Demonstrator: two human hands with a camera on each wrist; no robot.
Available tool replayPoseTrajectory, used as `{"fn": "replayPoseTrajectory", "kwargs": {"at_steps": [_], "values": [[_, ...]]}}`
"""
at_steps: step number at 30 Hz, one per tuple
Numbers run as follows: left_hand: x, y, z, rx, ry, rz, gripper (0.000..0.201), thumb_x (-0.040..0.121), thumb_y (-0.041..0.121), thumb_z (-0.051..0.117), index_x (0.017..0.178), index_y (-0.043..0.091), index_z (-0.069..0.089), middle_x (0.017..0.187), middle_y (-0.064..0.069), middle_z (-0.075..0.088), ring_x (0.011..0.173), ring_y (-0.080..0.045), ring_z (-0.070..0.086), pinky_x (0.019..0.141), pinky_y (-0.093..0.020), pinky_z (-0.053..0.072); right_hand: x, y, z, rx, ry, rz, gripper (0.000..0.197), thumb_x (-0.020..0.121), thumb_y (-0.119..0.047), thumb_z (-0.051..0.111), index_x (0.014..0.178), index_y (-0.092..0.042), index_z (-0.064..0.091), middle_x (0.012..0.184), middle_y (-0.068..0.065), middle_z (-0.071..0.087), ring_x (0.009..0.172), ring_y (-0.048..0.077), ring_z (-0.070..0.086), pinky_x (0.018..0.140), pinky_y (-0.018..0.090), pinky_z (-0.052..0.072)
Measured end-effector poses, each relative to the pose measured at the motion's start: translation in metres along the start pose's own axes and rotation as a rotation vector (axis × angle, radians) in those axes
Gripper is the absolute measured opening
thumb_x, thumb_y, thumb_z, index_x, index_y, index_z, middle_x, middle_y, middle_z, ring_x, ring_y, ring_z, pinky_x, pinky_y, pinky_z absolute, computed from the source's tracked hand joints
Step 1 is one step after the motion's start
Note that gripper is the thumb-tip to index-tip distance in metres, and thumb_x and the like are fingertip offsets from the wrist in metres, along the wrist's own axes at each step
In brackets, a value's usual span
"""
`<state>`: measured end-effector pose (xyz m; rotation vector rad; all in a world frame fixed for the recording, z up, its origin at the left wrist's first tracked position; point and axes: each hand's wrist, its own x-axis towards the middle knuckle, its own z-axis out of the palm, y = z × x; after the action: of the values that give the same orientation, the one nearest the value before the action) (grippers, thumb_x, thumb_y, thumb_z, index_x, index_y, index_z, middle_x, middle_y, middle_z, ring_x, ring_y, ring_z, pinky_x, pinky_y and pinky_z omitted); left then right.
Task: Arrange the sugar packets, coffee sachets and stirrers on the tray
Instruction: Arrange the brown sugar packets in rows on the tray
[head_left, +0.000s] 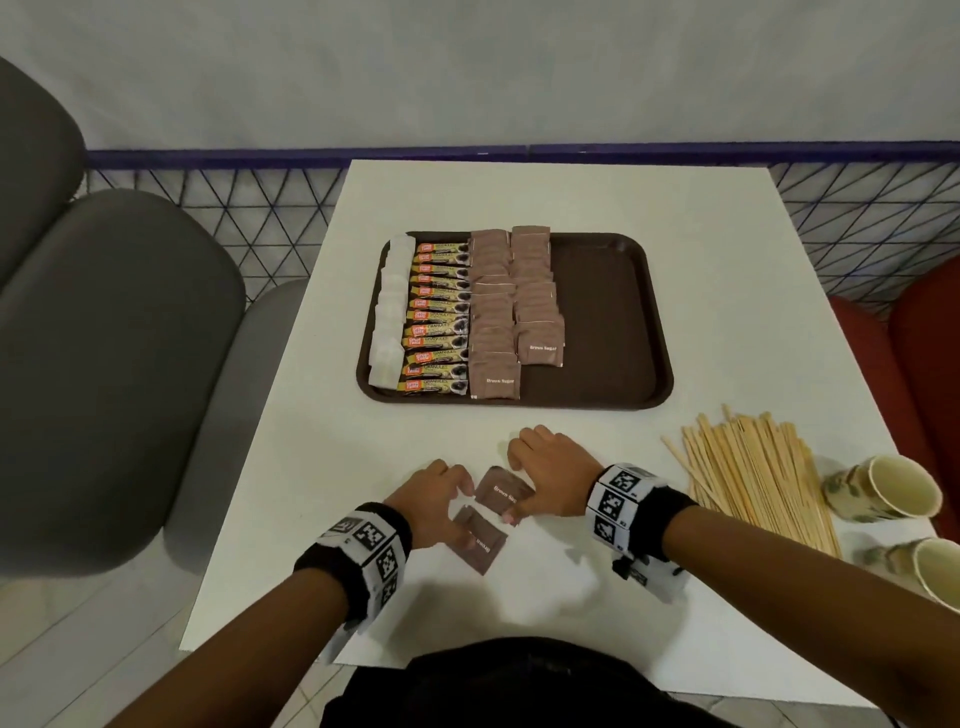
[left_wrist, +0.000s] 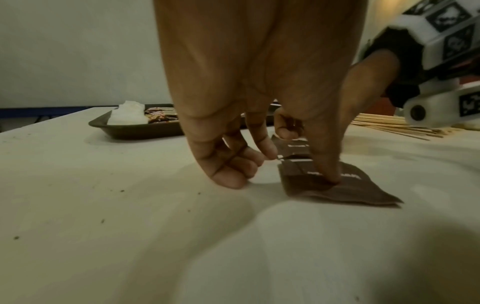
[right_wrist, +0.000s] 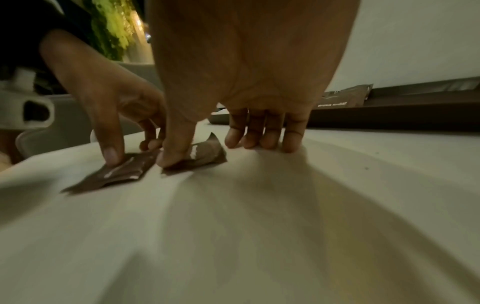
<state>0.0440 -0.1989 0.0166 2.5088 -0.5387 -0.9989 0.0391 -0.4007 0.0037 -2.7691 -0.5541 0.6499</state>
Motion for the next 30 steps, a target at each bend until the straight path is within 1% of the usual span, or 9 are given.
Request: {"fn": "replayPoseTrajectory", "kwargs": {"at_steps": [6, 9, 11, 14, 16, 22, 25, 28, 30], "values": [[0.001, 0.004, 0.004, 0.050, -0.022, -0.035, 0.022, 0.077, 0.024, 0.071, 0.095, 0.017, 0.060, 0.100, 0.002, 0.040, 0.097, -0.018, 0.045, 0.086, -0.026, 0.040, 0.003, -0.003, -0.005, 0.233, -0.054, 0.097, 0.045, 0.071, -0.033, 0.075, 0.101, -0.010, 0.050, 0.102, 0.004, 0.044, 0.099, 0.020, 0.039, 0.084, 0.032, 0.036], [0.000, 0.006, 0.008, -0.008, 0.010, -0.043, 0.023, 0.079, 0.015, 0.065, 0.074, 0.028, 0.047, 0.090, 0.006, 0.048, 0.089, -0.015, 0.048, 0.075, -0.022, 0.040, 0.003, -0.001, -0.001, 0.371, 0.011, 0.144, 0.038, 0.072, -0.019, 0.074, 0.092, -0.017, 0.041, 0.099, 0.004, 0.049, 0.090, 0.018, 0.041, 0.075, 0.028, 0.034], [0.000, 0.008, 0.011, -0.076, 0.027, -0.051, 0.025, 0.079, 0.010, 0.063, 0.079, 0.029, 0.046, 0.081, 0.010, 0.052, 0.083, -0.016, 0.052, 0.070, -0.022, 0.040, 0.001, 0.000, 0.002, 0.450, 0.061, 0.155, 0.038, 0.073, -0.012, 0.072, 0.090, -0.017, 0.038, 0.095, 0.001, 0.049, 0.086, 0.018, 0.043, 0.072, 0.026, 0.032], [0.000, 0.010, 0.008, -0.107, 0.035, -0.040, 0.024, 0.080, 0.009, 0.061, 0.099, 0.022, 0.054, 0.080, 0.008, 0.055, 0.082, -0.016, 0.053, 0.078, -0.028, 0.044, -0.002, 0.005, -0.001, 0.592, 0.114, 0.147, 0.031, 0.077, -0.003, 0.065, 0.086, -0.018, 0.040, 0.087, -0.002, 0.051, 0.077, 0.017, 0.047, 0.071, 0.026, 0.034], [0.001, 0.008, 0.002, -0.168, 0.068, -0.028, 0.019, 0.081, 0.009, 0.062, 0.097, 0.019, 0.060, 0.084, 0.004, 0.057, 0.083, -0.016, 0.053, 0.080, -0.026, 0.044, -0.001, 0.011, -0.011, 0.722, 0.194, 0.130, 0.029, 0.079, 0.001, 0.062, 0.081, -0.022, 0.043, 0.076, -0.007, 0.051, 0.070, 0.012, 0.049, 0.068, 0.026, 0.039], [0.000, 0.000, -0.026, -0.438, 0.261, -0.020, 0.012, 0.082, 0.014, 0.069, 0.088, 0.023, 0.063, 0.084, 0.007, 0.065, 0.077, -0.009, 0.059, 0.065, -0.011, 0.039, 0.017, 0.053, -0.065, 0.775, 0.592, 0.254, 0.017, 0.083, 0.001, 0.059, 0.086, -0.015, 0.052, 0.071, -0.012, 0.052, 0.058, -0.010, 0.052, 0.059, 0.003, 0.039], [0.002, -0.004, -0.038, -0.567, 0.347, -0.040, 0.014, 0.082, 0.015, 0.069, 0.081, 0.029, 0.065, 0.081, 0.006, 0.068, 0.073, -0.005, 0.059, 0.066, -0.018, 0.042, 0.039, 0.076, -0.076, 0.738, 0.558, 0.355, 0.017, 0.080, -0.002, 0.064, 0.083, -0.016, 0.055, 0.078, 0.000, 0.058, 0.065, 0.004, 0.052, 0.068, 0.016, 0.042], [0.005, -0.008, -0.043, -0.590, 0.393, -0.068, 0.005, 0.081, 0.017, 0.069, 0.084, 0.020, 0.068, 0.080, -0.004, 0.068, 0.066, -0.009, 0.054, 0.070, -0.026, 0.045, 0.059, 0.084, -0.076, 0.682, 0.490, 0.384, 0.019, 0.079, 0.002, 0.063, 0.081, -0.016, 0.057, 0.085, 0.009, 0.063, 0.075, 0.019, 0.057, 0.068, 0.022, 0.046], [0.008, -0.009, -0.044, -0.574, 0.410, -0.072, 0.006, 0.082, 0.017, 0.069, 0.086, 0.018, 0.067, 0.072, 0.001, 0.064, 0.062, -0.008, 0.052, 0.068, -0.022, 0.044, 0.069, 0.084, -0.073, 0.610, 0.442, 0.389, 0.018, 0.079, 0.002, 0.061, 0.080, -0.016, 0.058, 0.087, 0.013, 0.065, 0.081, 0.025, 0.060, 0.074, 0.029, 0.050]]}}
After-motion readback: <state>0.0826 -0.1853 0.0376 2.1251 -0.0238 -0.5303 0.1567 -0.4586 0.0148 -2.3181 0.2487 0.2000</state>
